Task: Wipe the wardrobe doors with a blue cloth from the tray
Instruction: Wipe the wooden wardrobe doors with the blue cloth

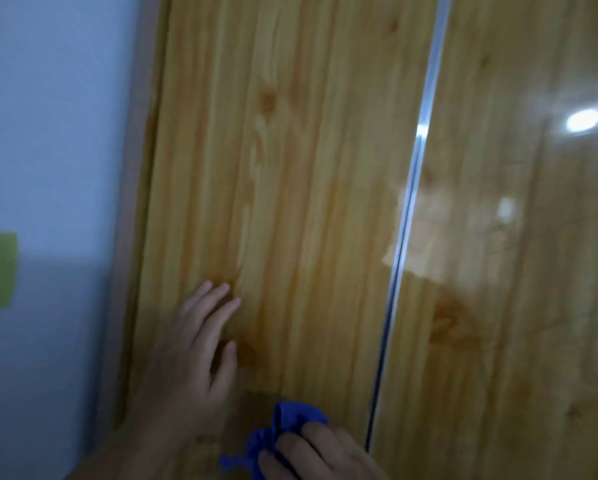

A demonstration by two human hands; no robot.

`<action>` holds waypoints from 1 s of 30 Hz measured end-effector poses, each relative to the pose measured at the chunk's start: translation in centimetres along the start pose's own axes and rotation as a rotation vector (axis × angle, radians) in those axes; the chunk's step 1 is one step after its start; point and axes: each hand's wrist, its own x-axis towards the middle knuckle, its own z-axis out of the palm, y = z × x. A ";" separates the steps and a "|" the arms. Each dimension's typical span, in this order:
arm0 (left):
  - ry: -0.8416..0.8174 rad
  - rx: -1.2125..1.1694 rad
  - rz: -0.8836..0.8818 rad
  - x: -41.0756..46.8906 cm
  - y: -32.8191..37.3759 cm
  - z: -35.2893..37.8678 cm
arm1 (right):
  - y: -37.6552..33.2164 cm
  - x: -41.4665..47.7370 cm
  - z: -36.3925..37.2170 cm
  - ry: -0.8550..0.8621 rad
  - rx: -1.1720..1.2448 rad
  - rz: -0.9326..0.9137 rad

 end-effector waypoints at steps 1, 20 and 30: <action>0.002 0.001 0.047 1.4 1.2 0.2 | 1.3 -0.2 -1.0 0.098 0.074 0.088; 0.221 0.070 0.182 27.3 17.2 -0.9 | 29.2 10.7 -24.4 0.371 -0.293 0.188; 0.328 0.199 0.132 30.8 16.7 1.0 | 34.6 15.6 -25.4 0.356 -0.383 0.379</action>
